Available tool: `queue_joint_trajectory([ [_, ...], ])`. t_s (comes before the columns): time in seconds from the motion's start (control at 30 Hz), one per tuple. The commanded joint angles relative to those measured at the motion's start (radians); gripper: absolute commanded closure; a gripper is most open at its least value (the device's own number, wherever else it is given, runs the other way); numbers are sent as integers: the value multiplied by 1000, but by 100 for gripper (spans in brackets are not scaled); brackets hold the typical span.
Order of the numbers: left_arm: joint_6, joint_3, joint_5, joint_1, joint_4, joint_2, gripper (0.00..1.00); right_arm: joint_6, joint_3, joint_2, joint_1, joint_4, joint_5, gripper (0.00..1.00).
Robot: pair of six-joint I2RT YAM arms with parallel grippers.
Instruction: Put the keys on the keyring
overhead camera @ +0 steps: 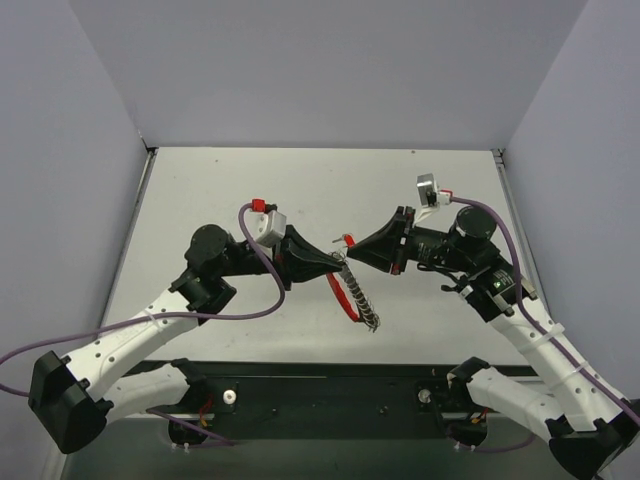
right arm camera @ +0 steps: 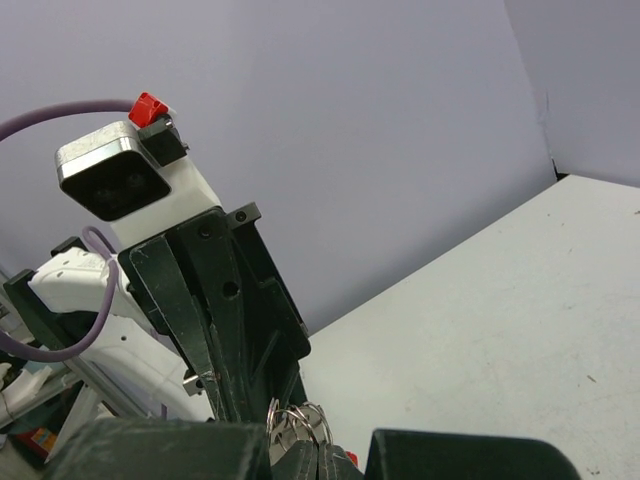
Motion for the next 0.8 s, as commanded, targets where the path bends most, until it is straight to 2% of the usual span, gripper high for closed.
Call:
queue_joint_trajectory([
  [0.0, -39, -4, -11, -8, 199, -2, 100, -6, -8, 3, -8, 60, -13, 100],
  [0.63, -181, -95, -192, -11, 494, 34, 100, 0, -32, -8, -12, 93, -26, 100],
  [0.77, -155, -89, -267, -22, 474, 38, 100, 3, -37, -12, -12, 99, -25, 100],
])
